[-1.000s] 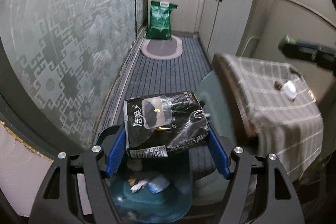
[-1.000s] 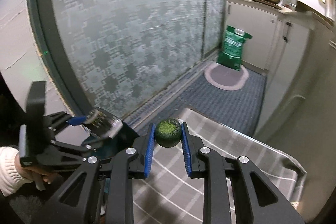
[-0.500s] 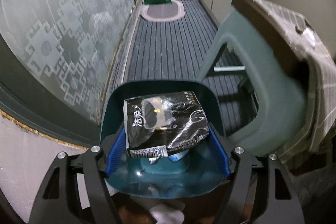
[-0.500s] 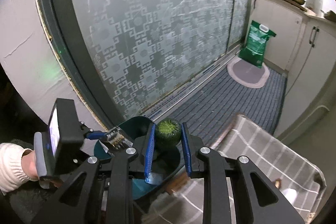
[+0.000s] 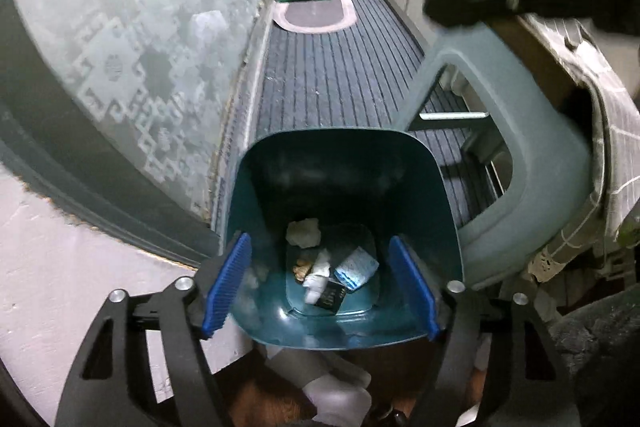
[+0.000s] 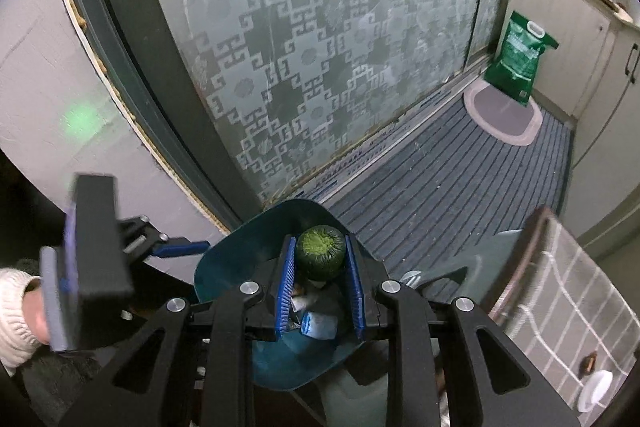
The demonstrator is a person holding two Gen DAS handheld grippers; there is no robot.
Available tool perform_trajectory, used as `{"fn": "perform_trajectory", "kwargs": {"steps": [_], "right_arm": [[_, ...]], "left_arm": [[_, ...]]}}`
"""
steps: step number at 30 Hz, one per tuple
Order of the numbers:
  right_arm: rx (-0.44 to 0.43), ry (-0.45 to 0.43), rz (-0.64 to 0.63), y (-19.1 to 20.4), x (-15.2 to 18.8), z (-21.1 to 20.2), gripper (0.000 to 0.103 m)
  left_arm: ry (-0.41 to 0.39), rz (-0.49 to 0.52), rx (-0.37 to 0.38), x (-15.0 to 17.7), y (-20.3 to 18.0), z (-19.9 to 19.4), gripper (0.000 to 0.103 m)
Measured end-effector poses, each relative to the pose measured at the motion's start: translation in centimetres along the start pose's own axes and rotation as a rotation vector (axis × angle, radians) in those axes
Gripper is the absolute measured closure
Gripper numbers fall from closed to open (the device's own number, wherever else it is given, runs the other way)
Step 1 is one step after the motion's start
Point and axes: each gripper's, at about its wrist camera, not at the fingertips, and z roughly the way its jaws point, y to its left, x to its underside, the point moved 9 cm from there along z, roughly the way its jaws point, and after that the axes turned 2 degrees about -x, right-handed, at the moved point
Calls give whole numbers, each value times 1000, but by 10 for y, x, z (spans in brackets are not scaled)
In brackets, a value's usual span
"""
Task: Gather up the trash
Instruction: 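Move both tools back from the bin over the table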
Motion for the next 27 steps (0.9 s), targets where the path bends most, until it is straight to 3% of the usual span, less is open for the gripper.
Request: {"fn": "perform_trajectory", "kwargs": {"steps": [18, 27], "right_arm": [[-43, 203, -31, 34, 28, 81, 79], [-58, 306, -58, 50, 52, 110, 78]], "left_arm": [[-171, -119, -13, -17, 50, -71, 74], [-254, -135, 2, -27, 49, -109, 81]]}}
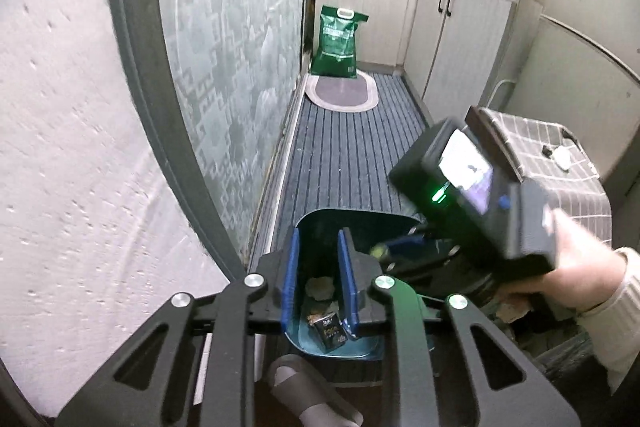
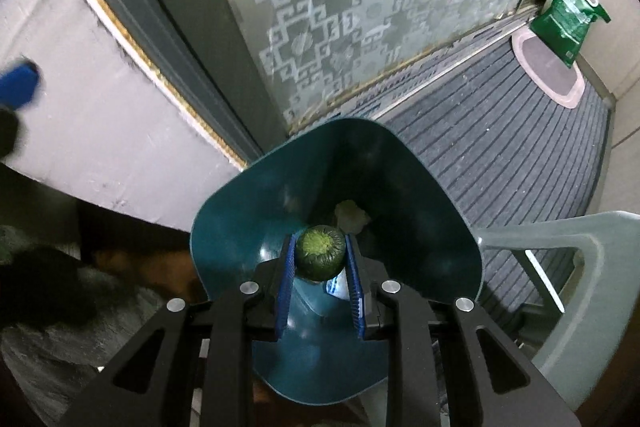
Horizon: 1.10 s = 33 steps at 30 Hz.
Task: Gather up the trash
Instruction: 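Move both tools back from the bin over the table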
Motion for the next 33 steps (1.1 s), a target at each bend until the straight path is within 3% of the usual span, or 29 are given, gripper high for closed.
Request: {"fn": "perform_trajectory", "kwargs": {"steps": [2, 14, 24, 33], "right_arm": [[8, 13, 1, 1, 2, 5, 68], [-43, -22, 9, 7, 5, -10, 68], [-108, -178, 65, -5, 3, -65, 77], [-88, -345, 92, -29, 12, -133, 81]], "left_arm": [[-13, -4, 2, -4, -2, -5, 81], [-95, -10, 29, -30, -23, -29, 81], [-130, -2, 36, -45, -49, -33, 81], [-160, 9, 63, -60, -78, -35, 81]]}}
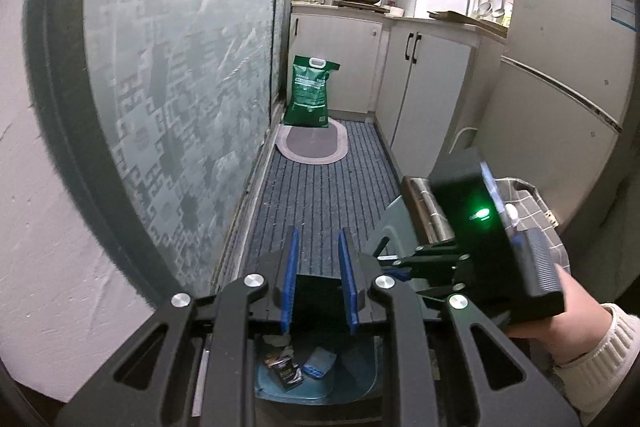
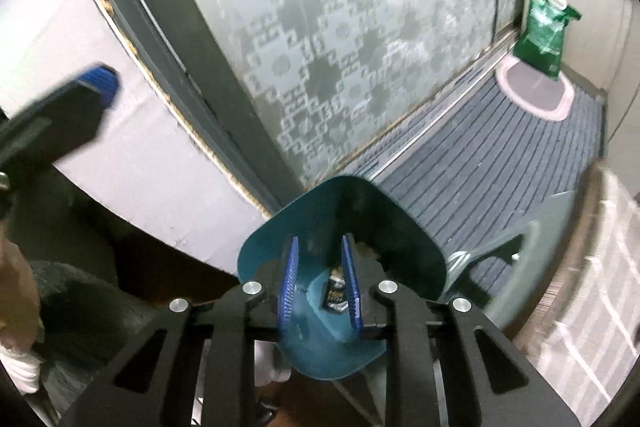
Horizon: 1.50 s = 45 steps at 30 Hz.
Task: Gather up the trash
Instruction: 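Move both tools back from the bin over the table, then grasp the nut shell with the left tool while the right tool grasps the white cup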
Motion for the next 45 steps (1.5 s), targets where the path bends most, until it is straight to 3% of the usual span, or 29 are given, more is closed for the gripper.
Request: {"fn": "perform_trajectory", "kwargs": {"steps": [17, 24, 33, 39, 42, 45], "right_arm": [[202, -174, 145, -116, 27, -114, 81], [397, -227, 194, -180, 55, -162, 81], [462, -171, 199, -217, 90, -161, 79], [473, -147, 165, -221, 94, -154, 76], [477, -135, 139, -219, 95, -147, 67], [497, -120, 121, -221, 96, -144, 65]], "left_arm": [[33, 52, 102, -4, -85, 37, 69], [72, 81, 144, 3, -120, 59, 64], [110, 117, 185, 12, -161, 79, 61], [144, 113, 192, 18, -176, 97, 59], [157, 108, 196, 19, -182, 104, 57], [166, 98, 199, 20, -186, 110, 57]]}}
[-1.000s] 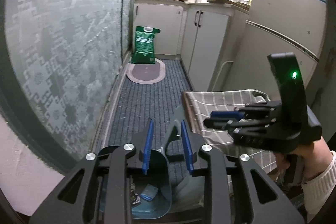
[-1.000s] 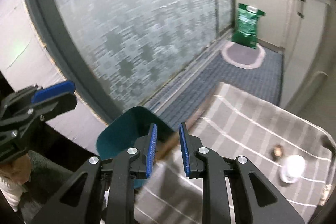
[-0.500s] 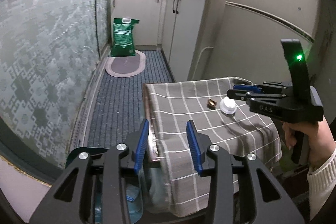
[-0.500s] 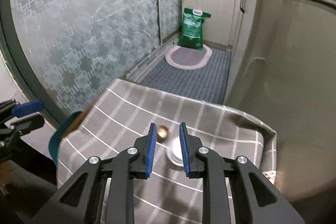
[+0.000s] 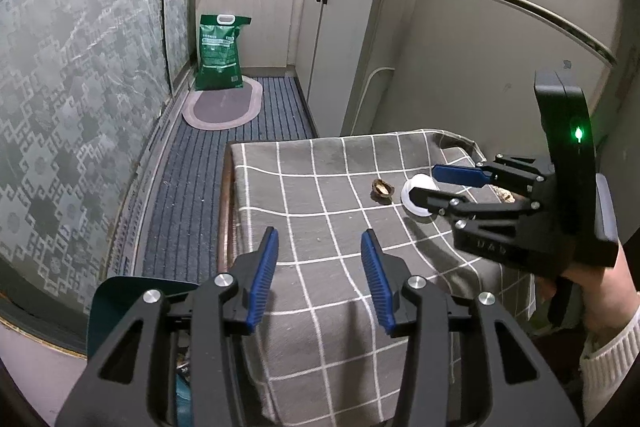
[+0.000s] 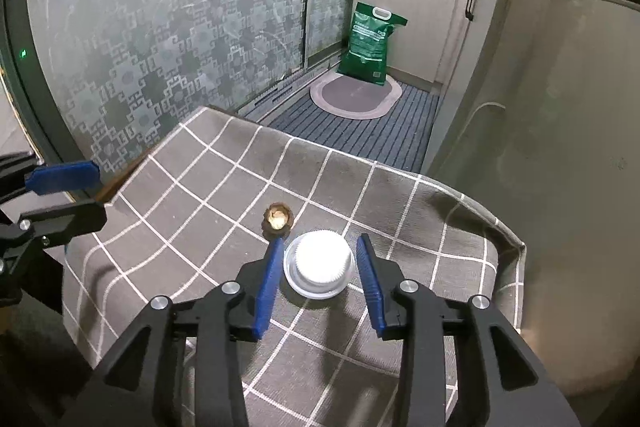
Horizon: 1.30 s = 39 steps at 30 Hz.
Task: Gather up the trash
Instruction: 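Grasp the nut shell with the left tool while the right tool grasps the white cup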
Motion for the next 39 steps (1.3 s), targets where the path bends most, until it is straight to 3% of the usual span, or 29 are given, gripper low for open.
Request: {"fn": "perform_trajectory", "kwargs": {"steps": [7, 8, 11, 19, 31, 39], "right_arm": [[-14, -1, 7, -4, 0, 3, 65], [-18, 1, 5, -4, 1, 4, 71], [-29, 3, 2, -3, 2, 4, 73], [-57, -30, 21, -3, 0, -8, 73], [-100, -84, 113, -34, 6, -39, 73], [-113, -90, 134, -43, 18, -49, 73]], "left_arm": [[16, -14, 1, -2, -7, 15, 56], [18, -15, 1, -3, -8, 17, 56], [25, -14, -4, -3, -10, 24, 56], [32, -9, -18, -5, -13, 40, 53], [82, 48, -10, -5, -41, 75, 49], [76, 74, -45, -13, -55, 91, 49]]}}
